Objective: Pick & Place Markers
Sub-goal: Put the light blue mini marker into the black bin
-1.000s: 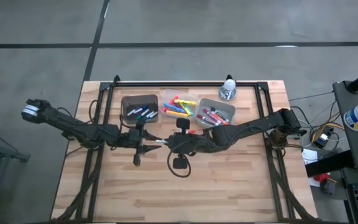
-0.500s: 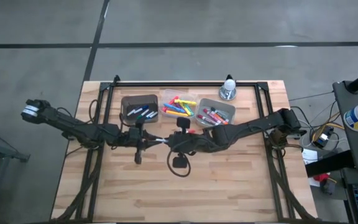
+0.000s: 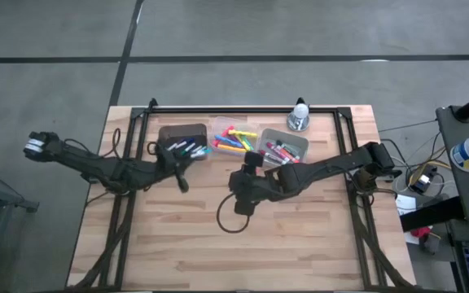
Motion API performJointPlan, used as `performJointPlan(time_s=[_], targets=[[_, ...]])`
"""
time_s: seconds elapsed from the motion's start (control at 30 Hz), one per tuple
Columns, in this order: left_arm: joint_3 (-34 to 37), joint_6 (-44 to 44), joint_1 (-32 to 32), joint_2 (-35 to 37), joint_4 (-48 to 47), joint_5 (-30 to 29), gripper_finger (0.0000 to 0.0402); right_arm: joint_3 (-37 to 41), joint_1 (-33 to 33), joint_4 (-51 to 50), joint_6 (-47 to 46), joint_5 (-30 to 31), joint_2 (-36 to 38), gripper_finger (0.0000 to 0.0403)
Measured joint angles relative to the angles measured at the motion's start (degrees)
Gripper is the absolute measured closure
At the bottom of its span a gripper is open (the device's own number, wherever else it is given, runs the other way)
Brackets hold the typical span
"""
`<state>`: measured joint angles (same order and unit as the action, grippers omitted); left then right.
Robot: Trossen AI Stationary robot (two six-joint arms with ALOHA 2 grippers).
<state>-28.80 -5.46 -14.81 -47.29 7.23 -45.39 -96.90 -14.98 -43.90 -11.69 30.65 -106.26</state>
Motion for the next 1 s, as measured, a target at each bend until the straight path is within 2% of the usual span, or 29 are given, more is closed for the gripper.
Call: performJointPlan(time_s=[0.1,0.27,0.33,0.6,0.83,1.0], targets=[[0.0,-3.8,2.8,1.0,-7.0,-4.2,0.0377,0.3,-0.5,-1.7,-2.4,-0.1,0.0,0.0206],[0.0,-11.6,11.0,1.1,-17.5,-2.7,0.0377,0.7,-0.9,-2.5,-3.4,-0.2,0.0,0.0207],[0.0,-13.4,15.1,0.9,-20.3,0.4,0.0377,0.7,-1.1,-2.4,-3.5,-0.2,0.0,0.0209],[0.0,-17.0,31.4,-0.6,-22.1,22.4,0.0376,0.7,-1.3,-2.5,-3.8,-0.2,0.0,0.0212],[0.0,-18.1,38.7,-3.4,-25.0,25.3,0.0372,0.7,-1.3,-2.5,-3.8,-0.2,0.0,0.0213],[0.0,-18.6,39.6,-5.6,-25.2,26.5,0.0336,0.7,-1.3,-2.5,-3.8,-0.2,0.0,0.0213]])
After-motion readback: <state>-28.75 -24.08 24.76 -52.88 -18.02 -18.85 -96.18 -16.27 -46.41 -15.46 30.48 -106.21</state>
